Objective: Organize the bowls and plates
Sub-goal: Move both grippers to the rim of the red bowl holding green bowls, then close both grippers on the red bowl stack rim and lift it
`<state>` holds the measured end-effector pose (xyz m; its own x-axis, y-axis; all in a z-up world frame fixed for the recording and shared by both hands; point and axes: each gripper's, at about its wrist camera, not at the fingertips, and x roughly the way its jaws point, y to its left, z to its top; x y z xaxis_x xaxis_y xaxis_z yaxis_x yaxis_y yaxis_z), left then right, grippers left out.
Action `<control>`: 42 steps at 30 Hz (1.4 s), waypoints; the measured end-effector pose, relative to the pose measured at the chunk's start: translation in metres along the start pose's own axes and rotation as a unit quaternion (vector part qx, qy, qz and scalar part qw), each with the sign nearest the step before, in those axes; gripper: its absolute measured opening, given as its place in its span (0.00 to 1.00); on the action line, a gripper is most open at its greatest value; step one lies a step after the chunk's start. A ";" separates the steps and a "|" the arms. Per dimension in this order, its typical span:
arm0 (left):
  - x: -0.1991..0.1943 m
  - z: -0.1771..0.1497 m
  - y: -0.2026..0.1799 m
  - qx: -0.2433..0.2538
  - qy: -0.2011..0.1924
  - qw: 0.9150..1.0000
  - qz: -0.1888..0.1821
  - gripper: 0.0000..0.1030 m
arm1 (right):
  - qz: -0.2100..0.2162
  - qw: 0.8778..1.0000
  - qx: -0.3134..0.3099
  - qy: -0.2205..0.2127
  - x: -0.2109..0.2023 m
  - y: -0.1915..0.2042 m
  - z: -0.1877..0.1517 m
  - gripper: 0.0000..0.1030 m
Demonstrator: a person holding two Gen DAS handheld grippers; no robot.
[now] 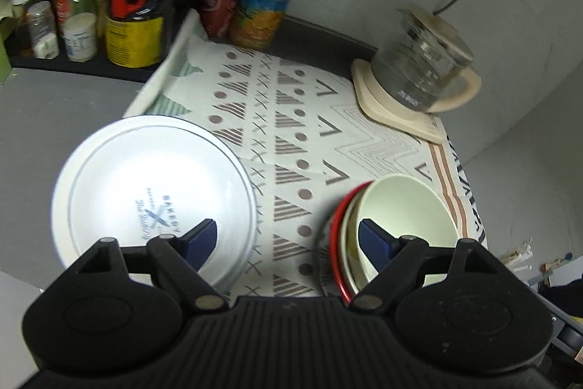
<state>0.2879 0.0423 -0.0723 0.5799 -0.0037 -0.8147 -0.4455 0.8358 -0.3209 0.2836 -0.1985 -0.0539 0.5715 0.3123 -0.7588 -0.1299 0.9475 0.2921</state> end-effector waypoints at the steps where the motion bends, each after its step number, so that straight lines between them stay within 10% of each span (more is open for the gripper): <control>1: 0.003 -0.001 -0.002 0.002 0.003 1.000 -0.003 0.81 | -0.002 1.000 0.005 0.001 0.000 -0.004 -0.001 0.93; 23: 0.067 -0.017 -0.026 -0.001 0.061 0.998 -0.032 0.77 | -0.012 0.996 0.064 0.060 0.037 -0.054 -0.018 0.76; 42: 0.108 -0.021 -0.018 -0.045 0.095 0.993 -0.048 0.37 | 0.036 0.990 0.101 0.090 0.078 -0.062 -0.015 0.45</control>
<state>0.3442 0.0157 -0.1647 0.4866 -0.1918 -0.8523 -0.4589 0.7740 -0.4362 0.3236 -0.2314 -0.1400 0.4109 0.4033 -0.8176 0.0096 0.8949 0.4462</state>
